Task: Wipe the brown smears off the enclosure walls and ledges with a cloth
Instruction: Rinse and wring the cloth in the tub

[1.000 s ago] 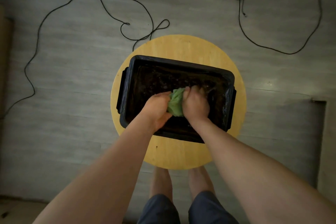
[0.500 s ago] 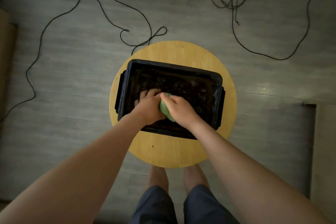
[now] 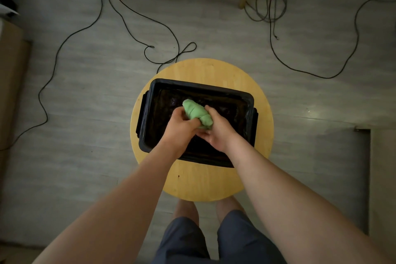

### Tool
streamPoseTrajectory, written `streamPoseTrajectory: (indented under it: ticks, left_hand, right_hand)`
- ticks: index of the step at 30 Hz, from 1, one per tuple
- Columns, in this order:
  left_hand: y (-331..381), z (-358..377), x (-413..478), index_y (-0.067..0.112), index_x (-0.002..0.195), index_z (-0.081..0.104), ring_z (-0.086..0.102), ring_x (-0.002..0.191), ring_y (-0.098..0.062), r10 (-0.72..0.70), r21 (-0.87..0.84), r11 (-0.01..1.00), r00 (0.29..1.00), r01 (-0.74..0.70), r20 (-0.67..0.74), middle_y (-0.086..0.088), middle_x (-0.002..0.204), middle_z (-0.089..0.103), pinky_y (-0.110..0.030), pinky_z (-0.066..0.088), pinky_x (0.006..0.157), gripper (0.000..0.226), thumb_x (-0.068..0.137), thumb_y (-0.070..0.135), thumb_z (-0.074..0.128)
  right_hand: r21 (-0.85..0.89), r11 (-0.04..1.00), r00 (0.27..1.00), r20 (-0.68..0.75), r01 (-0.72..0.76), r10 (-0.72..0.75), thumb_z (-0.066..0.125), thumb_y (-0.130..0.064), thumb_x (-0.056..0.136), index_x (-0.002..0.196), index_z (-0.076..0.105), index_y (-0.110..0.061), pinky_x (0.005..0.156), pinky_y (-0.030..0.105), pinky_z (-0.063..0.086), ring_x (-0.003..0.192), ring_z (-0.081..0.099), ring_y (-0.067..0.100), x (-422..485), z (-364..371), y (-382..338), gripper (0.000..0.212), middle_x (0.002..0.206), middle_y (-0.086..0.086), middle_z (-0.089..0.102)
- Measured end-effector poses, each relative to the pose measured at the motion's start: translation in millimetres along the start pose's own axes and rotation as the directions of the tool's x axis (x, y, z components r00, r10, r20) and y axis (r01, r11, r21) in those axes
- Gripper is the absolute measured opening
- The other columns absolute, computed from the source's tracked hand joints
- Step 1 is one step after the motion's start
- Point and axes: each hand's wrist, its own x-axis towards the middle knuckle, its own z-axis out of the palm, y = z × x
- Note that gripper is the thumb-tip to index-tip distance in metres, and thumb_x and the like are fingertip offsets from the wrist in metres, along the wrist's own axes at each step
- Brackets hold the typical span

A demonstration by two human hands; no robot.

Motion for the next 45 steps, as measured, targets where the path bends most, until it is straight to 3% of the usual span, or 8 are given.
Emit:
streamPoseTrajectory:
  ticks: [5,11,17,20,24,31,39,45]
  left_hand:
    - [9.5,-6.0,-0.6,0.038,0.162,0.017,0.06,0.12,-0.019,0.019,0.511,0.858,0.998,-0.049,0.063,-0.004,0.138,0.054,-0.031,0.051,0.099,0.101,0.084,0.022,0.081]
    - [14.7,-2.5,7.2,0.017,0.165,0.006,0.047,0.133,-0.026,-0.057,0.882,0.44,0.975,-0.171,0.217,-0.004,0.162,0.013,-0.026,0.043,0.099,0.121,0.078,0.042,0.087]
    - [13.6,1.5,13.1,0.012,0.151,0.032,0.055,0.085,-0.018,-0.074,0.949,-0.005,0.947,-0.314,0.313,-0.013,0.135,0.039,-0.03,0.05,0.081,0.069,0.091,0.012,0.066]
    - [12.2,2.9,16.3,0.01,0.149,0.039,0.054,0.109,-0.025,-0.073,0.912,-0.152,0.924,-0.381,0.374,-0.013,0.134,0.04,-0.036,0.054,0.094,0.052,0.1,0.016,0.052]
    - [25.0,2.5,20.1,0.013,0.138,0.048,0.062,0.11,-0.029,-0.02,0.921,-0.111,0.928,-0.373,0.373,-0.01,0.127,0.051,-0.035,0.054,0.086,0.046,0.096,0.024,0.064]
    - [28.3,1.4,32.3,0.015,0.14,0.046,0.065,0.104,-0.033,-0.005,0.903,-0.181,0.918,-0.39,0.396,-0.012,0.129,0.05,-0.041,0.058,0.086,0.052,0.094,0.023,0.069]
    - [32.9,6.5,33.1,0.014,0.135,0.05,0.066,0.104,-0.032,-0.005,0.884,-0.259,0.916,-0.389,0.401,-0.01,0.124,0.054,-0.041,0.058,0.079,0.044,0.095,0.02,0.068]
    - [43.6,9.2,37.9,0.021,0.087,0.065,0.063,0.073,-0.018,-0.175,0.901,-0.242,0.93,-0.36,0.324,0.002,0.083,0.064,-0.034,0.054,0.063,0.013,0.089,0.034,0.062]
  right_hand:
    - [-0.209,0.977,0.991,-0.121,0.033,-0.059,0.05,-0.03,0.105,0.123,0.063,-0.02,0.079,0.037,0.055,0.104,0.068,0.025,-6.5,1.1,-14.0,0.024,0.114,0.008,0.072]
    - [-0.233,0.972,1.0,0.004,-0.021,0.023,0.046,-0.013,0.105,0.112,0.07,-0.001,0.096,0.047,0.057,0.101,0.07,0.03,-15.6,0.6,-33.3,0.028,0.11,0.02,0.072]
    - [-0.435,0.888,0.912,0.286,-0.15,0.293,0.066,-0.033,0.09,0.123,0.066,-0.014,0.111,0.046,0.049,0.116,0.066,0.026,-12.9,-8.0,-48.6,0.038,0.123,0.011,0.068]
    - [-0.555,0.818,0.895,0.275,-0.149,0.35,0.073,-0.028,0.089,0.129,0.064,-0.01,0.102,0.038,0.055,0.121,0.065,0.025,-10.4,-14.2,-53.7,0.045,0.132,0.013,0.066]
    - [-0.752,0.657,0.852,0.31,-0.053,0.422,0.079,-0.017,0.081,0.111,0.066,-0.01,0.082,0.028,0.051,0.1,0.059,0.018,-9.4,-10.2,-61.5,0.033,0.11,0.008,0.063]
    - [-0.934,0.35,0.947,0.054,-0.064,0.318,0.083,-0.013,0.081,0.107,0.062,-0.017,0.065,0.027,0.045,0.086,0.053,0.018,-7.0,9.4,-64.5,0.034,0.1,0.004,0.057]
    - [-0.92,0.385,0.943,0.066,-0.068,0.325,0.088,-0.025,0.078,0.112,0.067,-0.017,0.065,0.027,0.049,0.092,0.056,0.018,-8.4,6.3,-62.4,0.041,0.104,0.003,0.059]
    - [-0.972,-0.149,0.982,0.186,0.183,-0.008,0.075,-0.028,0.082,0.084,0.064,-0.018,0.055,0.031,0.047,0.072,0.063,0.022,-9.7,9.8,-46.0,0.015,0.081,0.002,0.065]
